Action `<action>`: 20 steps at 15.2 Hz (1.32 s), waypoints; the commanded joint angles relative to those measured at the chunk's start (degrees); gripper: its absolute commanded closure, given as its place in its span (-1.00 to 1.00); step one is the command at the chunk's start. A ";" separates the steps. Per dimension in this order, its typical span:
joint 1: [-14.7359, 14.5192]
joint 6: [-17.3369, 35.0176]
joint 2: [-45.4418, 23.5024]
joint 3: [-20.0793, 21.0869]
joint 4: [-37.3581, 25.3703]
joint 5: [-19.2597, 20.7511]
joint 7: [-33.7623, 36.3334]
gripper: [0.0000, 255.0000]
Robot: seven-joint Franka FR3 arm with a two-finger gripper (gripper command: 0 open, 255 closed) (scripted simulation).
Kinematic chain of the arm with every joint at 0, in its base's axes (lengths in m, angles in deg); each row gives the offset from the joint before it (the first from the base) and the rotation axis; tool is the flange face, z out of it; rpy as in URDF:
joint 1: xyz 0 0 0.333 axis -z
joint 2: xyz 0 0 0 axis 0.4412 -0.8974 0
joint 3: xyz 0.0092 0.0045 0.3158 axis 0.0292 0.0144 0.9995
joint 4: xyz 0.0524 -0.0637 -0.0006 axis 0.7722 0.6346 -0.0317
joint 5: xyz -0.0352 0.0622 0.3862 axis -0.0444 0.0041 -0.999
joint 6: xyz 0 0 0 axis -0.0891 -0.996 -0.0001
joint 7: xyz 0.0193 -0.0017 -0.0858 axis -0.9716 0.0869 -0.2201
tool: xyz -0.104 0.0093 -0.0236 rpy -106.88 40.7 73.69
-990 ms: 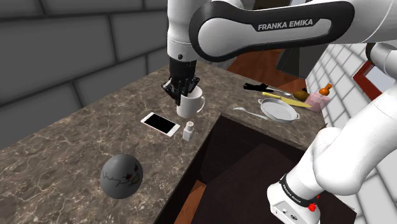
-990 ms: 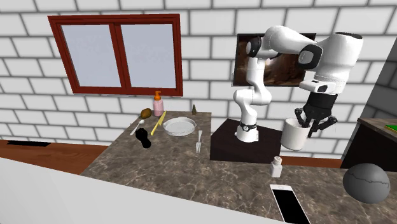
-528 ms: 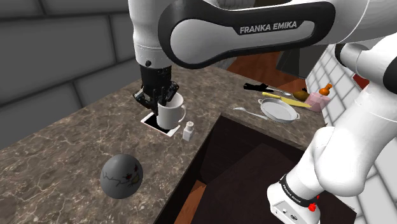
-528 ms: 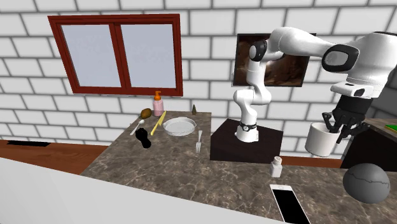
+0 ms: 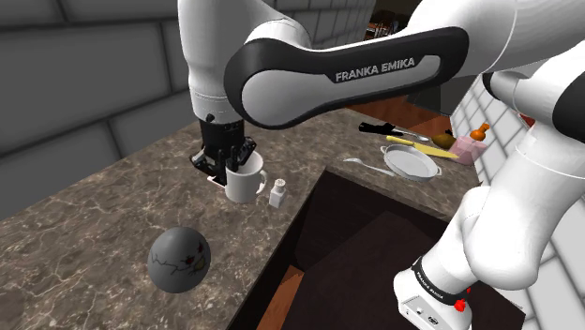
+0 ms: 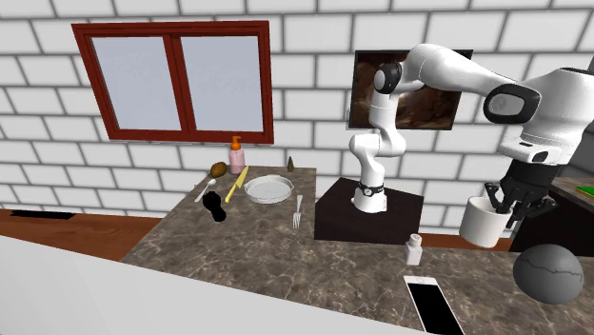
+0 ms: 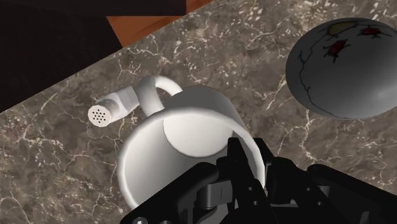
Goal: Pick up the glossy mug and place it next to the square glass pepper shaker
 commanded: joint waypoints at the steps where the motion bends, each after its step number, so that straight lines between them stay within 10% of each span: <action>1: -0.05 1.53 -0.19 0.01 1.34 0.16 0.31 1.00; 20: -0.42 14.76 -4.99 -0.61 10.41 3.28 3.20 1.00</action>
